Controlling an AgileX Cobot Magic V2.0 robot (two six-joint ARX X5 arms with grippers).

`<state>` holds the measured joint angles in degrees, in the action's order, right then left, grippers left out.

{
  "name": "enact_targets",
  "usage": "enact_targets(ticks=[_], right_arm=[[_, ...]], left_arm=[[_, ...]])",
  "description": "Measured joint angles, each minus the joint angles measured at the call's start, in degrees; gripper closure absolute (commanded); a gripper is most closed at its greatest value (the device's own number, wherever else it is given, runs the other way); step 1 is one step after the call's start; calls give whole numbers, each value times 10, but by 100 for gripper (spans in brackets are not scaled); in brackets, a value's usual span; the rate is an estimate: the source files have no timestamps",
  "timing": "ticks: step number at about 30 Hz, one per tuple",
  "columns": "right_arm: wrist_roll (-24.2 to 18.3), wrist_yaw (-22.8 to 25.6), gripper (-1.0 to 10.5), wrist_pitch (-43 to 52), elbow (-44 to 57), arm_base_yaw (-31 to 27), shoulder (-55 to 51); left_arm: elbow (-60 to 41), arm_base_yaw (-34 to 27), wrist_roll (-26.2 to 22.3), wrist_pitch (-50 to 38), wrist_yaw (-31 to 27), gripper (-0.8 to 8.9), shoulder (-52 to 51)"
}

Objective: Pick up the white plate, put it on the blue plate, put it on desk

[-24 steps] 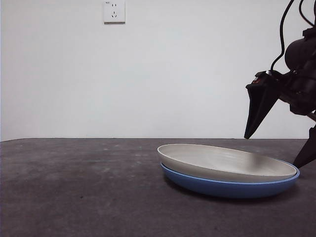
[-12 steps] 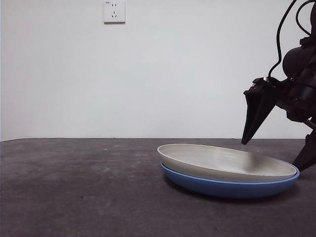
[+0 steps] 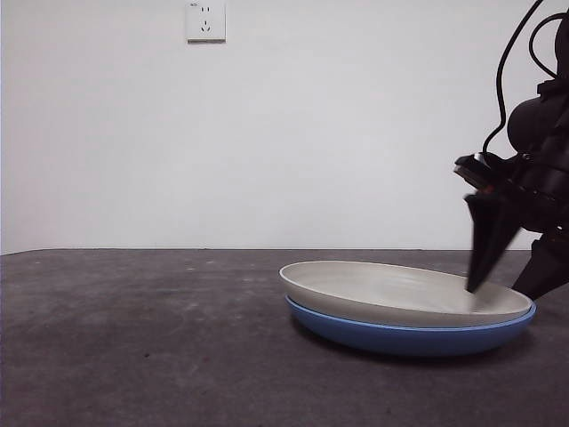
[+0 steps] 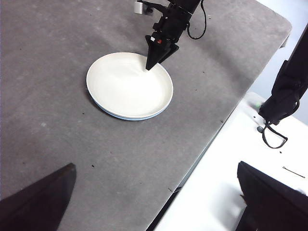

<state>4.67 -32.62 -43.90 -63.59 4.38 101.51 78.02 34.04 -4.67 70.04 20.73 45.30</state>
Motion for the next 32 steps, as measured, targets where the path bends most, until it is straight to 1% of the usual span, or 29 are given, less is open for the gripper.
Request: enact_targets(ticks=[2,4,6,13,19,23,27,32], right_arm=[[0,21,940,0,0,0,0],[0,38,940,-3,0,0,0],[1,42,940,-4,0,0,0],[1,40,940,-4,0,-7,0],[1,23,940,-14,-1,-18,-9],[8,15,940,-33,-25,-18,-27],[18,6,940,-57,-58,2,-31],[40,6,940,-61,-71,55,-31]], left_arm=[[0,0,0,0,0,179,0],[0,0,0,0,0,179,0],[0,0,0,0,0,179,0],[0,0,0,0,0,179,0],[0,0,0,0,0,179,0],[0,0,0,0,0,179,0],[0,0,0,0,0,179,0],[0,0,0,0,0,179,0]])
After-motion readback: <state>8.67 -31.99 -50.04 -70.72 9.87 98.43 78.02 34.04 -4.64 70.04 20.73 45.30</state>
